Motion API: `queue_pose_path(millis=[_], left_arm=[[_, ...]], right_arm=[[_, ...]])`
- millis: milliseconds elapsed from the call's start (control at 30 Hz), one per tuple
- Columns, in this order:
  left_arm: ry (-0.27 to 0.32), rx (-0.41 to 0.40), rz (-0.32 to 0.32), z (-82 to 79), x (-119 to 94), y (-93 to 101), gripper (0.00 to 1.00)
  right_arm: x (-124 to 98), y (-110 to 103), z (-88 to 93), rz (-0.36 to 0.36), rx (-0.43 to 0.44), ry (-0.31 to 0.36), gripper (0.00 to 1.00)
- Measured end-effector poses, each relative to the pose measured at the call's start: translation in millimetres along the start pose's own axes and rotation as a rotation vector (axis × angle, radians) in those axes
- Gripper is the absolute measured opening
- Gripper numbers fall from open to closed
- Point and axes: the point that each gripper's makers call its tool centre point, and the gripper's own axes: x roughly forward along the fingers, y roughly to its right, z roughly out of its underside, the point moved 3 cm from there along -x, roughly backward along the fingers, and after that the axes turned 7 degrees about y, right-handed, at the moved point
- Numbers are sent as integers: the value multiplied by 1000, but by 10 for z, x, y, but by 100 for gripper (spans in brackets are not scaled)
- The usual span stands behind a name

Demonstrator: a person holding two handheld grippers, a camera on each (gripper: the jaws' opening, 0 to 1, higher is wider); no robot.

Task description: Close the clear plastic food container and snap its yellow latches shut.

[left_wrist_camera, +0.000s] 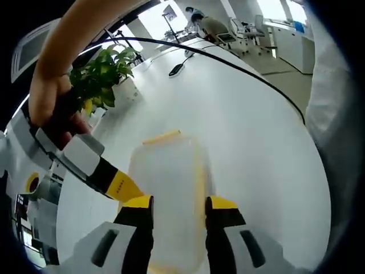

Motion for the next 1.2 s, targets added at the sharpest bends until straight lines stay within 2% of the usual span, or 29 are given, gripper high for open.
queue_pose_path(millis=[333, 467, 533, 600, 633, 700, 767, 800, 867, 933, 1000, 1067, 1133, 1200], left_arm=[[12, -7, -12, -12, 16, -9, 31], [17, 14, -5, -17, 3, -3, 31], [12, -20, 0, -24, -16, -12, 30], [12, -56, -5, -24, -31, -11, 29], [13, -50, -3, -19, -39, -5, 29], [5, -39, 21, 5, -79, 28, 28], [2, -49, 11, 19, -146, -8, 29], [12, -74, 5, 15, -196, -36, 30], [64, -155, -1, -34, -244, -79, 37], [108, -174, -3, -80, -268, -117, 53], [109, -143, -23, -69, -299, -192, 64], [109, -92, -50, -47, -315, -282, 70], [115, -106, -46, 4, -313, -330, 80], [108, -188, -22, 75, -285, -325, 94]], right_arm=[[-38, -115, 19, 23, -21, 44, 29], [-70, -168, 25, 45, -39, 79, 29], [-86, -184, 30, 64, -34, 89, 30], [-119, -175, 63, 101, -77, 80, 33], [-131, -171, 91, 113, -93, 73, 38], [-166, -198, 160, 118, -79, 68, 44], [-233, -204, 170, 140, -79, 106, 46], [-273, -186, 166, 176, -79, 141, 46], [-317, -177, 195, 207, -95, 179, 51], [-330, -233, 249, 195, -92, 198, 59], [-338, -301, 314, 183, -93, 231, 64], [-336, -347, 388, 190, -106, 242, 69], [-337, -334, 423, 207, -119, 255, 73], [-329, -377, 487, 203, -128, 277, 79]])
